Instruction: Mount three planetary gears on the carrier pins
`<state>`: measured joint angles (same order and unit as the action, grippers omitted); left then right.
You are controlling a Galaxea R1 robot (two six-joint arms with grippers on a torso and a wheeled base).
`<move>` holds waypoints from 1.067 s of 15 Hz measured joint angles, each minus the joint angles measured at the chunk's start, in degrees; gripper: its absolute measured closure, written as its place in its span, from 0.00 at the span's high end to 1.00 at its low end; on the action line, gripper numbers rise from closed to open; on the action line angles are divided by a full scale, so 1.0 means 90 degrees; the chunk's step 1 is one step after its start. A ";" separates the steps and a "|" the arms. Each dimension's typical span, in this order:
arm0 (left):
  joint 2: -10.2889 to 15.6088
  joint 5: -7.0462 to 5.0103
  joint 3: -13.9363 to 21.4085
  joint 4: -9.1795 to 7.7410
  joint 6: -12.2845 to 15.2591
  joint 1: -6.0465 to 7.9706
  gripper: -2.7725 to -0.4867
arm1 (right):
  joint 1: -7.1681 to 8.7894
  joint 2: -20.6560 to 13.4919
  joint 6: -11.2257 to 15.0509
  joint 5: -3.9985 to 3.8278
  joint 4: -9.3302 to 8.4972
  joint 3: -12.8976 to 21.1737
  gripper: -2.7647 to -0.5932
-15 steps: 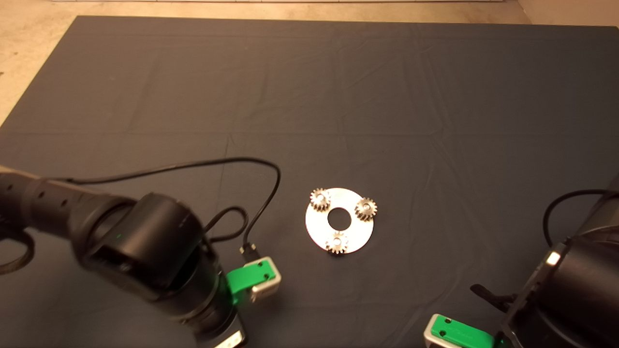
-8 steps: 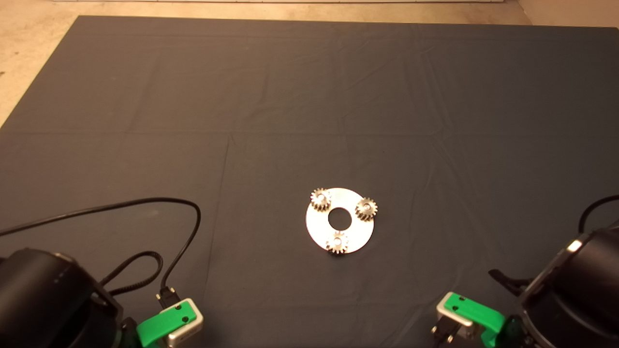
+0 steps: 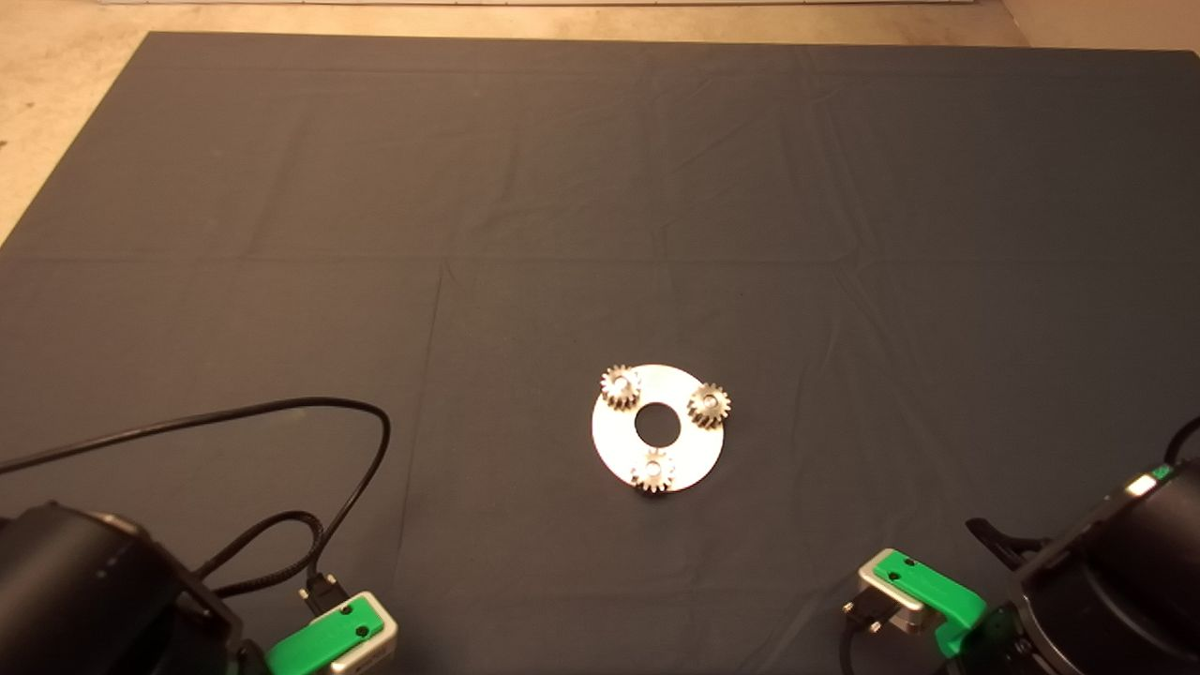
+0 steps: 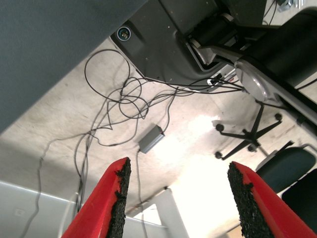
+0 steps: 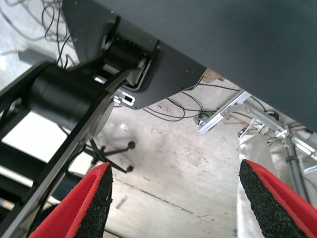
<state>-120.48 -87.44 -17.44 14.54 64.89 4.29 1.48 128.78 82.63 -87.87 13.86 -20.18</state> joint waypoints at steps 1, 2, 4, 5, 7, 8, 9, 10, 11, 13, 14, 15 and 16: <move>-0.0007 -0.0002 0.0012 -0.0003 0.0107 -0.0037 0.36 | -0.0084 -0.0096 0.0028 -0.0006 0.0061 0.0004 0.60; -0.0042 -0.0002 0.0041 -0.0003 0.0251 -0.0092 0.36 | -0.0206 -0.0153 0.0046 -0.0003 0.0102 0.0012 0.60; -0.0100 0.0001 0.0061 0.0006 0.0555 -0.0278 0.36 | -0.0391 -0.0266 0.0049 0.0003 0.0144 0.0038 0.60; -0.0119 -0.0003 0.0068 0.0018 0.0632 -0.0381 0.36 | -0.0436 -0.0350 0.0049 0.0000 0.0160 0.0046 0.60; -0.0148 -0.0002 0.0073 0.0054 0.0756 -0.0546 0.36 | -0.0479 -0.0504 0.0043 -0.0003 0.0207 0.0046 0.60; -0.0162 0.0001 0.0077 0.0072 0.0814 -0.0595 0.36 | -0.0503 -0.0585 0.0029 0.0003 0.0221 0.0046 0.60; -0.0160 0.0001 0.0077 0.0087 0.0842 -0.0623 0.36 | -0.0527 -0.0677 -0.0015 0.0003 0.0236 0.0046 0.60; -0.0160 -0.0002 0.0080 0.0101 0.0863 -0.0640 0.36 | -0.0545 -0.0751 -0.0032 -0.0003 0.0247 0.0046 0.60; -0.0160 -0.0005 0.0080 0.0121 0.0875 -0.0650 0.36 | -0.0558 -0.0804 -0.0045 -0.0003 0.0248 0.0046 0.60; -0.0160 0.0000 0.0080 0.0135 0.0885 -0.0687 0.36 | -0.0568 -0.0870 -0.0091 0.0000 0.0257 0.0046 0.60; -0.0160 -0.0002 0.0080 0.0142 0.0888 -0.0688 0.36 | -0.0568 -0.0890 -0.0104 0.0003 0.0259 0.0046 0.60; -0.0160 -0.0002 0.0080 0.0145 0.0905 -0.0688 0.36 | -0.0570 -0.0892 -0.0109 0.0003 0.0278 0.0046 0.60; -0.0160 -0.0002 0.0080 0.0153 0.0905 -0.0688 0.36 | -0.0570 -0.0901 -0.0127 0.0003 0.0305 0.0046 0.60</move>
<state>-121.92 -87.46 -16.73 15.92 73.03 -1.90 -3.66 120.67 81.48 -87.85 16.60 -19.76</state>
